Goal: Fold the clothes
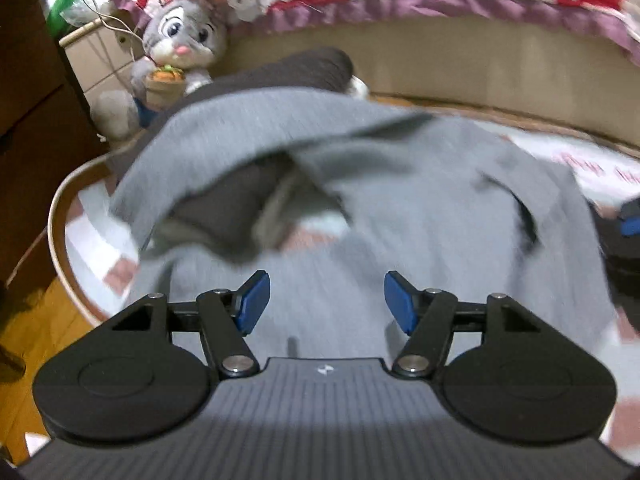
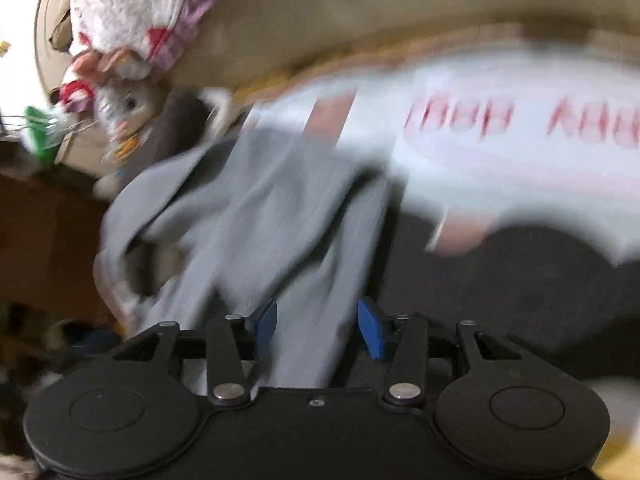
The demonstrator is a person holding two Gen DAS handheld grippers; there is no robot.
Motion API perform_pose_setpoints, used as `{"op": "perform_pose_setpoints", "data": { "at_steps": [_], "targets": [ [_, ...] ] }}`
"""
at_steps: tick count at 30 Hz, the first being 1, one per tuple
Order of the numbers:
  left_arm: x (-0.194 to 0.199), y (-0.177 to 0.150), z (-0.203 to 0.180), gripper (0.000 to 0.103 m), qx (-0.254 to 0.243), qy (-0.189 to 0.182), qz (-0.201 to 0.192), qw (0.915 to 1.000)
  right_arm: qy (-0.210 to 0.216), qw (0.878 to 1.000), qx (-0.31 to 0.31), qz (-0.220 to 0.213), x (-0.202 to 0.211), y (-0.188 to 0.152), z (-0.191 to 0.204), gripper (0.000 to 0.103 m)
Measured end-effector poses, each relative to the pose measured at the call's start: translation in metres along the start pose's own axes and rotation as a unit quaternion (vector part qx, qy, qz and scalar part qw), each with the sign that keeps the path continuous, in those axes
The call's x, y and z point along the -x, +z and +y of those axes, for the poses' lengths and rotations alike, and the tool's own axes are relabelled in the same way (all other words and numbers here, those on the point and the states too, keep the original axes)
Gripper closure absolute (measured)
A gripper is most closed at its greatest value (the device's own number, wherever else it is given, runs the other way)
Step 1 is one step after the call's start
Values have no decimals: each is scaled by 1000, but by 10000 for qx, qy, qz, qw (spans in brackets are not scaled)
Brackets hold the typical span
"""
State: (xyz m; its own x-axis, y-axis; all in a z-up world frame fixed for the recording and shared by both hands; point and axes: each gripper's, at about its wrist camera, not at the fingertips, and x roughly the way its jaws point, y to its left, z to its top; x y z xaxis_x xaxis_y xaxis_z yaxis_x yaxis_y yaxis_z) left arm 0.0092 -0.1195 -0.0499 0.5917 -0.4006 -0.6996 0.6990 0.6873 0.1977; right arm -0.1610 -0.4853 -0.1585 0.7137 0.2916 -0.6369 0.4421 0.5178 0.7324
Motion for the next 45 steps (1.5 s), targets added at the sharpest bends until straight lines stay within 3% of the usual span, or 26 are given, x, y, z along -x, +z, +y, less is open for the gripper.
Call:
{"op": "perform_pose_setpoints", "data": {
  "at_steps": [5,8,10,14,17,19,23,27,29,30,31,32,33,34,39,45],
  "targets": [
    [35,-34,-13,29,-836,-238,104,9962,819,9887,-617,1090,-23,-45,-2,50],
    [32,-42,-20,24,-1204,-186,328,9920,834,9848,-678,1362,-42,-64,6,49],
    [19,-47,-23,24,-1315,-2,599,9895,796,9832,-674,1500,-56,-76,13,41],
    [-11,-61,-20,24,-1496,444,1211,9803,639,9859,-347,1509,-72,-96,35,41],
    [-18,-65,-8,24,-1256,614,1164,9833,424,9884,-99,1455,-83,-113,48,41],
    [-19,-66,0,24,-1002,723,1116,9860,508,9911,-54,1230,-87,-122,55,39],
    [-25,-70,6,24,-907,1008,1138,9842,916,9811,514,1628,-114,-126,73,40],
    [-29,-68,14,23,-891,1341,1038,9815,1136,9887,-83,973,-120,-113,62,41],
    [-32,-66,22,23,-750,1493,956,9813,1117,9919,-255,550,-121,-104,58,51],
    [-31,-65,26,29,-629,1490,875,9829,997,9944,-87,349,-122,-100,61,64],
    [-30,-64,30,44,-517,1443,781,9851,891,9958,96,175,-123,-96,63,79],
    [-29,-61,33,57,-406,1362,719,9872,896,9951,382,191,-123,-94,66,80],
    [-28,-59,36,86,-307,1279,736,9886,938,9932,655,236,-122,-91,69,82],
    [-28,-56,36,92,-227,1220,775,9892,972,9928,662,239,-117,-88,69,83],
    [-9,-47,24,94,-553,1464,425,9868,956,9930,678,175,-94,-82,77,86],
    [29,-9,34,95,-266,1447,-296,9887,850,9931,715,-384,-51,-67,87,88]
  ]
}}
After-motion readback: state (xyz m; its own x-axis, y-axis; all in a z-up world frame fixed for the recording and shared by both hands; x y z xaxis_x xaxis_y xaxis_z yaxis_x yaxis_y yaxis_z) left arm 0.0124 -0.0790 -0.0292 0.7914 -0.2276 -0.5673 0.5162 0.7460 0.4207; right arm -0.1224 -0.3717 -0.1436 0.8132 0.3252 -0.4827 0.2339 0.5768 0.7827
